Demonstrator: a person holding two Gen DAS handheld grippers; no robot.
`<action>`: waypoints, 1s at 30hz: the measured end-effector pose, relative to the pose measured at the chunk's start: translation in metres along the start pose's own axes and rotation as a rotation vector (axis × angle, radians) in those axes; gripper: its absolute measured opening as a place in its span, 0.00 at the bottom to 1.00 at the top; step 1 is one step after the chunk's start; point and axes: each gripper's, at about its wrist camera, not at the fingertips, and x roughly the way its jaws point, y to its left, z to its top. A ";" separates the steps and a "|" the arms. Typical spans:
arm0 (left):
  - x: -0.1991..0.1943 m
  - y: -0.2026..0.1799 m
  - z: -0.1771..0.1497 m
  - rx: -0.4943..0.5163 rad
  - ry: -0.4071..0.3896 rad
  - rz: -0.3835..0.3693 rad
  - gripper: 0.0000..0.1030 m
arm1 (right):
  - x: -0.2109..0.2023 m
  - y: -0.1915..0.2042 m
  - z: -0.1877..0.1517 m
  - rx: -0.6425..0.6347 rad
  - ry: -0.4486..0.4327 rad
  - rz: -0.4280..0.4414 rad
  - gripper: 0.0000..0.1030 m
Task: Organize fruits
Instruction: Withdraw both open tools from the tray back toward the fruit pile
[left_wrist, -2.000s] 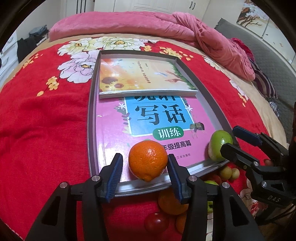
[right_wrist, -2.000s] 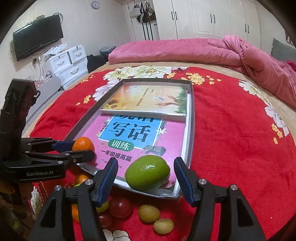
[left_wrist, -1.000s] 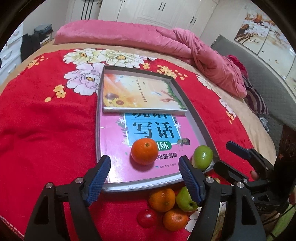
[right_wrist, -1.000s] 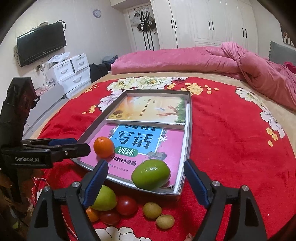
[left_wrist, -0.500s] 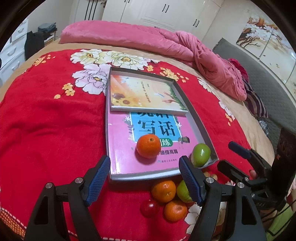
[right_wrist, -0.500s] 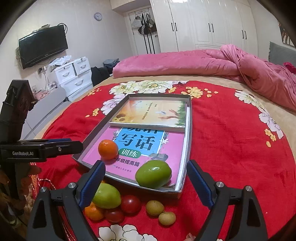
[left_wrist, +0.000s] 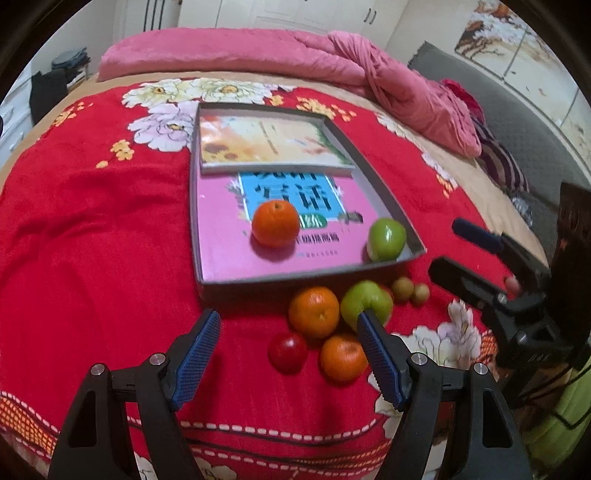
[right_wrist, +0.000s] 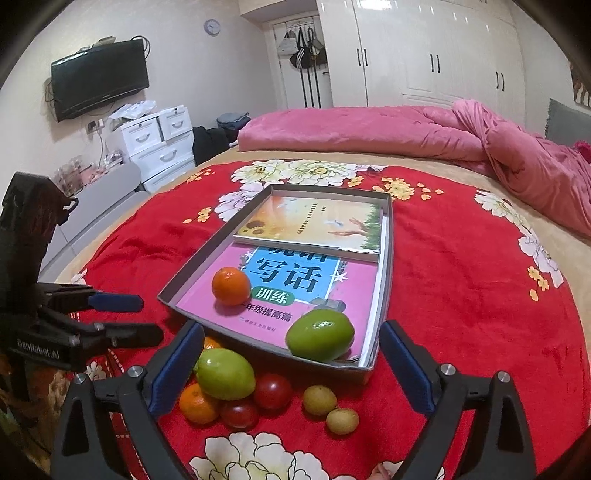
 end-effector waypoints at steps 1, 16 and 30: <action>0.001 -0.001 -0.001 0.001 0.006 -0.003 0.75 | -0.001 0.001 0.000 -0.002 0.001 0.000 0.95; 0.006 -0.019 -0.021 0.067 0.070 -0.043 0.75 | -0.008 0.001 -0.009 -0.003 0.023 0.009 0.95; 0.022 -0.035 -0.037 0.115 0.140 -0.070 0.70 | -0.004 0.010 -0.014 -0.033 0.052 0.041 0.95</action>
